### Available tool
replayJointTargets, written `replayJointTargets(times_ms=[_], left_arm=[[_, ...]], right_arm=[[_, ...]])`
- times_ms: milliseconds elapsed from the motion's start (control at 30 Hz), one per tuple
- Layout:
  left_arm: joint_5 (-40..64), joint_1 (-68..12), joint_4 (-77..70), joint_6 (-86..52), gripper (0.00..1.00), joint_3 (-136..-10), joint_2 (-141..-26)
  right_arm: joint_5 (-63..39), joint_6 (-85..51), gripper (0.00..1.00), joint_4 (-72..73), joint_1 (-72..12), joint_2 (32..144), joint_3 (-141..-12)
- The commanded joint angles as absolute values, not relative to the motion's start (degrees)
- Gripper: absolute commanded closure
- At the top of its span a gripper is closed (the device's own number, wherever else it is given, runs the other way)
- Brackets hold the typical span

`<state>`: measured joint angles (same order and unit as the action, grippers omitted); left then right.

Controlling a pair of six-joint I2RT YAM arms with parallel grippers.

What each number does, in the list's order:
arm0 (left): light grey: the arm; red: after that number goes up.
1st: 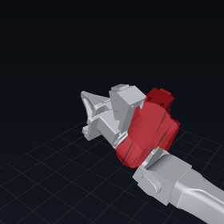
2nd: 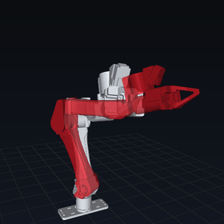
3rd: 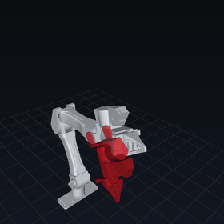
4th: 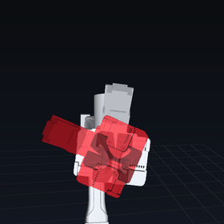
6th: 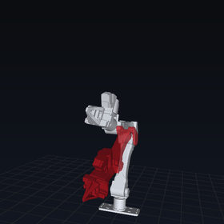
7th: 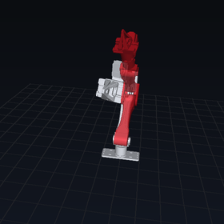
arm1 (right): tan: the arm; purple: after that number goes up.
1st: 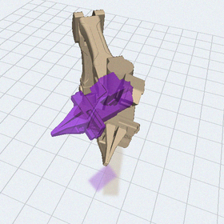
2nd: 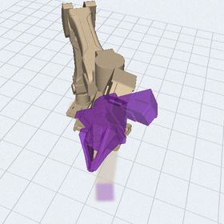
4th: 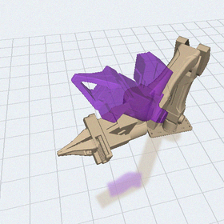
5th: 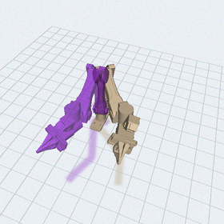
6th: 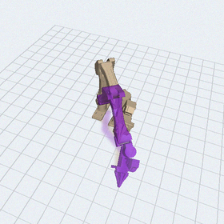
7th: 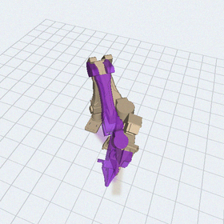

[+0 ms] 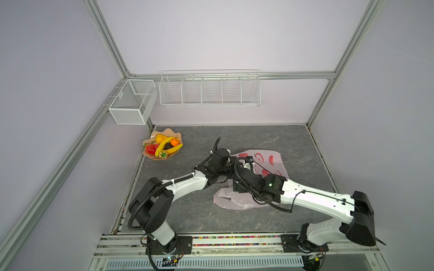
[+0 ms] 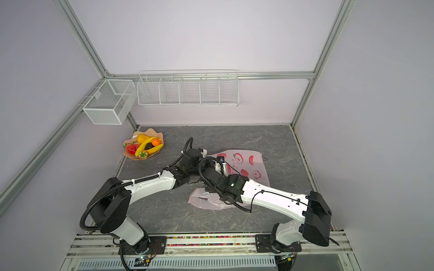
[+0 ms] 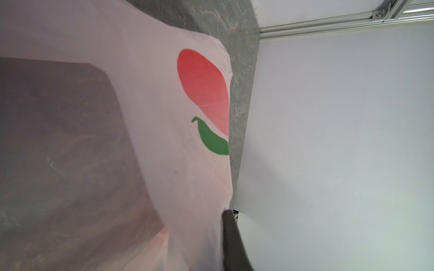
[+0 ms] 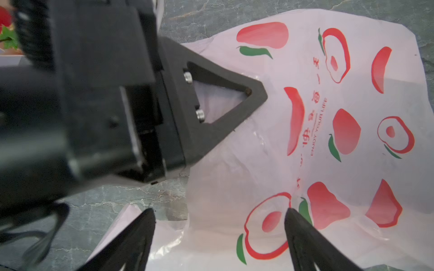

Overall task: Place the fruits into the plastic bag
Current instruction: Open the plastic bag at the center of the table.

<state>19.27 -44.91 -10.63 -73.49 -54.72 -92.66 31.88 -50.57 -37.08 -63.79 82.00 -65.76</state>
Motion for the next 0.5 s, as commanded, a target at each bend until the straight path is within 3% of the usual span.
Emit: replayJointTargets(times_ms=[0,467], left_arm=[[18.4,-44.9,-9.1,-72.6,1.00,-53.5,-91.2],[18.7,-44.9,-8.9,-72.2,1.00,-53.7,-90.6]], right_arm=[[33.0,-49.0,0.11,-35.2,-63.5,83.1,-66.9],[37.6,-46.3,0.06,-35.7,-63.5,87.8,-66.7]])
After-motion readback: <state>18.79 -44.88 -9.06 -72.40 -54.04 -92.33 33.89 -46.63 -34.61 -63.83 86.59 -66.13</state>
